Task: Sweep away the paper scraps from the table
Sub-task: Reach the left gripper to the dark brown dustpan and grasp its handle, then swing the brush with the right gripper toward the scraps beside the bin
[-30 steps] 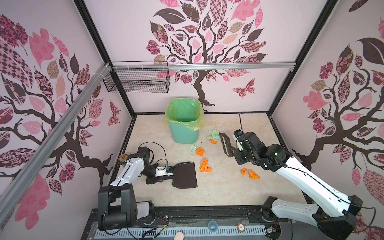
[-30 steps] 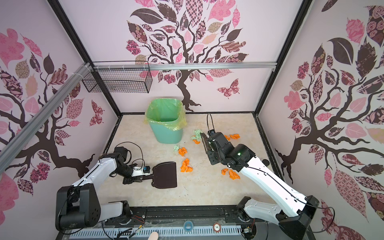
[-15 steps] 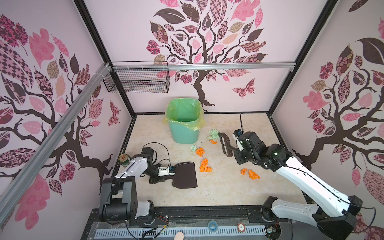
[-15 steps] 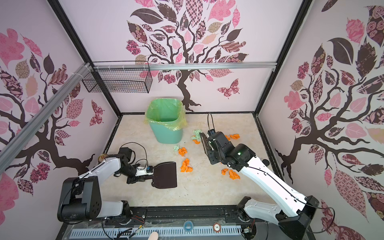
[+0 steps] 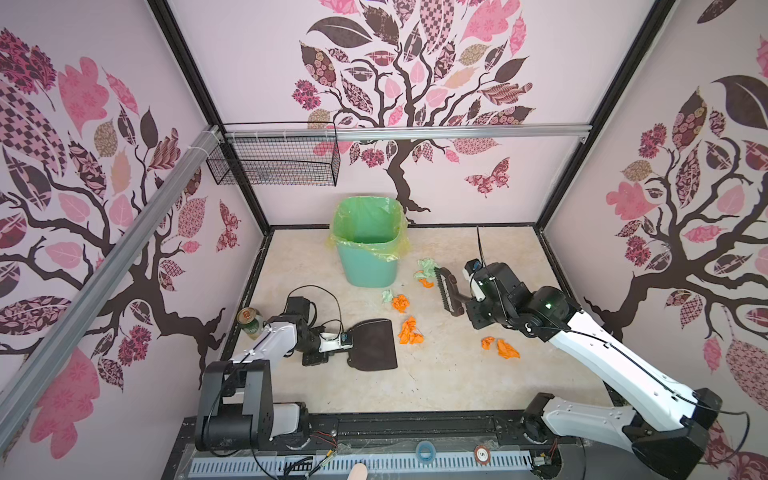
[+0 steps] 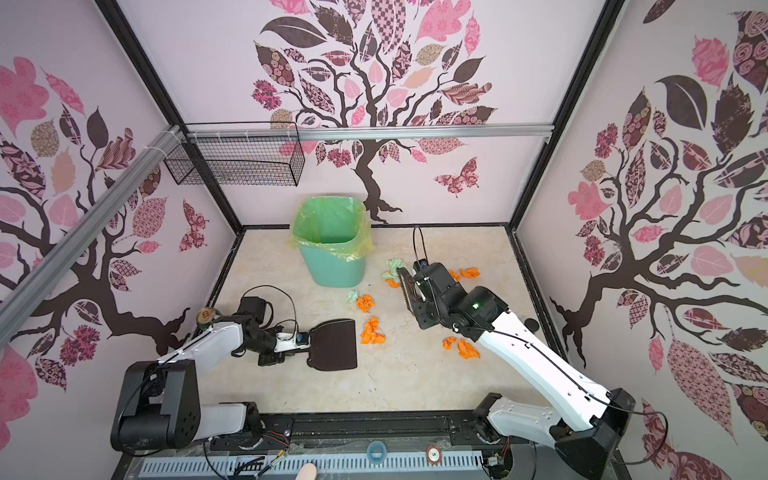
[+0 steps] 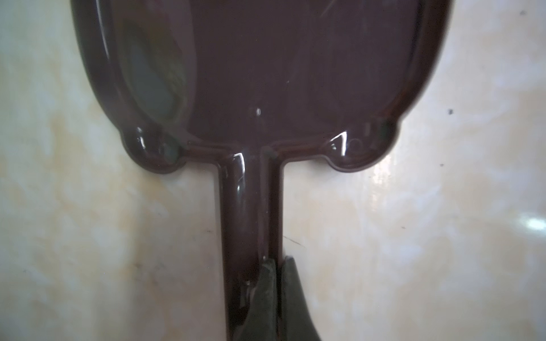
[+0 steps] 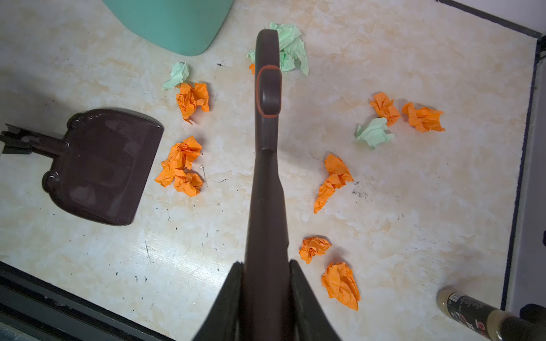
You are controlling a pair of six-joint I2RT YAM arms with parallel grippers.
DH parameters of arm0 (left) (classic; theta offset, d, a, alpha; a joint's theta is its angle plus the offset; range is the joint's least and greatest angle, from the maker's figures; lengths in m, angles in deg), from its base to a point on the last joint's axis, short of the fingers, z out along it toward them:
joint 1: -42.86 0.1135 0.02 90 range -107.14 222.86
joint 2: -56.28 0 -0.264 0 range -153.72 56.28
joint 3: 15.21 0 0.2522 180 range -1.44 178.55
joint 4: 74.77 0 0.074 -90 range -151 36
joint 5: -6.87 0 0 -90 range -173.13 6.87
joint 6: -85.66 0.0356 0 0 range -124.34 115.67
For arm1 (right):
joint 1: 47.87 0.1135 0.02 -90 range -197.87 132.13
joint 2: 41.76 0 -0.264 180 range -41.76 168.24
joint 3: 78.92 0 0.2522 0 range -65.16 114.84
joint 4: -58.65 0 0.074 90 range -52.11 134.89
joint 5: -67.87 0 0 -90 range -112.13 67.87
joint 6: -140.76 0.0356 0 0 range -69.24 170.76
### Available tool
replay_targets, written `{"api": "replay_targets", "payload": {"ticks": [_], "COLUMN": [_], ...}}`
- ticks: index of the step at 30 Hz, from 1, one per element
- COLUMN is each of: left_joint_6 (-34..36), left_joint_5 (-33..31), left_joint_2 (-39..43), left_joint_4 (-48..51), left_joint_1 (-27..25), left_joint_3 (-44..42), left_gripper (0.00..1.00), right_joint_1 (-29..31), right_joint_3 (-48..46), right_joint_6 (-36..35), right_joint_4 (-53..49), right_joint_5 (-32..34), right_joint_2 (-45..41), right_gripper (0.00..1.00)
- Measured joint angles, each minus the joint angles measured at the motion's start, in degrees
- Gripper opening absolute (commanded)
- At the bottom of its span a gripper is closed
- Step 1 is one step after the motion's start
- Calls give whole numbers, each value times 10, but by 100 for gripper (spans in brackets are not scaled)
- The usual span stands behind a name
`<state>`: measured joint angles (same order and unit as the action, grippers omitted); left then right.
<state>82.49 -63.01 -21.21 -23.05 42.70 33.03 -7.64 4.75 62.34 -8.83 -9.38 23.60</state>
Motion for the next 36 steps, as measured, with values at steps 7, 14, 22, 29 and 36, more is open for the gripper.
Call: {"api": "replay_targets", "payload": {"ticks": [7, 14, 22, 29, 36], "left_joint_6": [-4, -18, -51, -78, -103], "left_joint_5": [-1, -13, -20, -45, -60], "left_joint_2": [-2, 24, 65, 57, 61], "left_joint_4": [-38, 7, 119, 123, 109], "left_joint_1": [-10, -11, -11, -11, -10], "left_joint_3": [-2, 2, 39, 47, 47], "left_gripper": [0, 0, 0, 0, 0], "right_joint_1": [-2, -33, -107, -107, -109], "right_joint_3": [12, 63, 275, 514, 530], "right_joint_6": [0, -5, -72, -151, -280], "right_joint_4": [-7, -40, -125, -152, -128], "right_joint_5": [-2, 6, 80, 177, 235], "right_joint_2": [8, 49, 236, 471, 575], "right_gripper": [0, 0, 0, 0, 0]}}
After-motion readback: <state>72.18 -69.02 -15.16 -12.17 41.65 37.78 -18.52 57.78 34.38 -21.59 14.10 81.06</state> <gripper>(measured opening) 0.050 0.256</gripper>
